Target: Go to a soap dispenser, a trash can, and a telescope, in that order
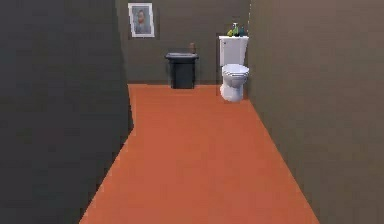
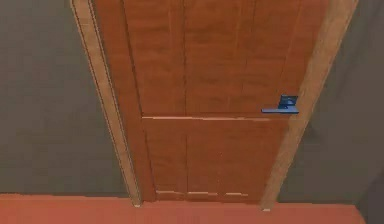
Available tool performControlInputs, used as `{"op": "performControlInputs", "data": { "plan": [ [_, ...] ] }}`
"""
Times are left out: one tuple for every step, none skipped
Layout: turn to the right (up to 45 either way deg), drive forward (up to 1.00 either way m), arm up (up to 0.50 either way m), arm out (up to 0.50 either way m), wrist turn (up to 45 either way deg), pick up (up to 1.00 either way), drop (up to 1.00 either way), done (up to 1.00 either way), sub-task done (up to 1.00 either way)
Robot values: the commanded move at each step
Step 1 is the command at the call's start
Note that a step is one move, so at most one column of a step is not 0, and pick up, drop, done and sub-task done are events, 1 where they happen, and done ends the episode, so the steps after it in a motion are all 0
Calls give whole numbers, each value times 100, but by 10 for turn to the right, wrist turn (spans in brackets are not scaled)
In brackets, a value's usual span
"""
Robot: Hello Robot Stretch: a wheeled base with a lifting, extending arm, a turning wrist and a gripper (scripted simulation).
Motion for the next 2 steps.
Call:
{"op": "performControlInputs", "data": {
  "plan": [
    [0,100,0,0,0,0,0,0,0],
    [0,100,0,0,0,0,0,0,0]
  ]
}}
